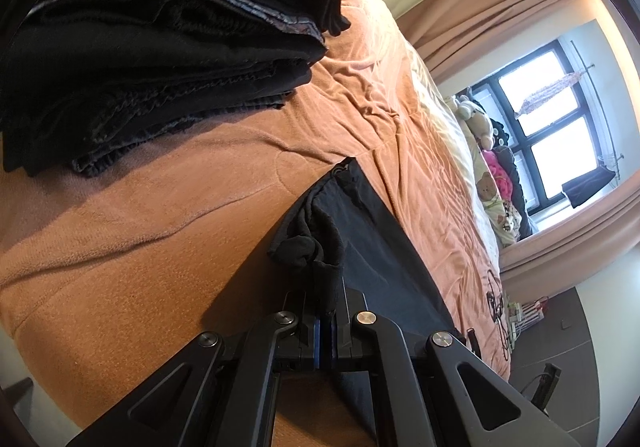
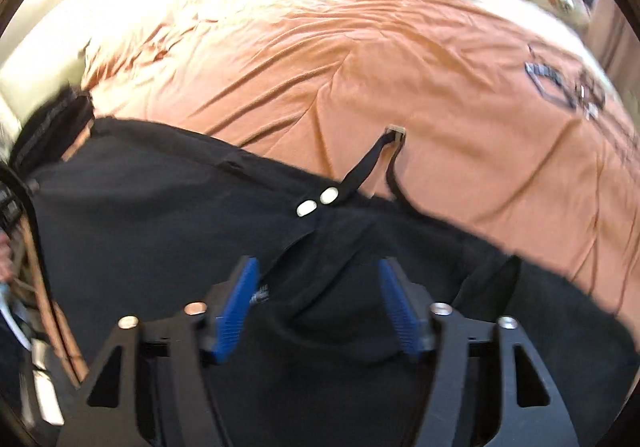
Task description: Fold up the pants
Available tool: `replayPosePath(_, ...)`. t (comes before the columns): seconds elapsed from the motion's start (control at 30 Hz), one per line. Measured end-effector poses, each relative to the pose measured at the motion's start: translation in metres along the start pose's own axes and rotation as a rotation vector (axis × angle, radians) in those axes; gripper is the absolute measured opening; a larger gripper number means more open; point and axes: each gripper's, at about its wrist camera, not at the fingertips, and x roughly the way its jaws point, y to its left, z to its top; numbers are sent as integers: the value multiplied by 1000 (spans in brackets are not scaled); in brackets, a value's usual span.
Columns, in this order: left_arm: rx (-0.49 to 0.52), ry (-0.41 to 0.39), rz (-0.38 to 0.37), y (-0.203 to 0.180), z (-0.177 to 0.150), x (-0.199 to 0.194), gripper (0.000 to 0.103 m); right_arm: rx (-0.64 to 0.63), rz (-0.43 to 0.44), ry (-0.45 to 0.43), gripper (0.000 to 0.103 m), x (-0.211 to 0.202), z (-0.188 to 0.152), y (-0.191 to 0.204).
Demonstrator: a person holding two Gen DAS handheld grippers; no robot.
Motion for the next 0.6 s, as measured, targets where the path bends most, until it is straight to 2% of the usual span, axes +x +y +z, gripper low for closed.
replayPosePath(0.2, -13, 4, 10, 5, -3, 2, 3, -142, -34, 47, 63, 16, 13, -6)
replayPosePath(0.3, -17, 6, 16, 8, -4, 3, 3, -215, -44, 88, 54, 27, 18, -11)
replayPosePath(0.6, -32, 16, 25, 16, -7, 6, 3, -323, -34, 179, 49, 54, 28, -17)
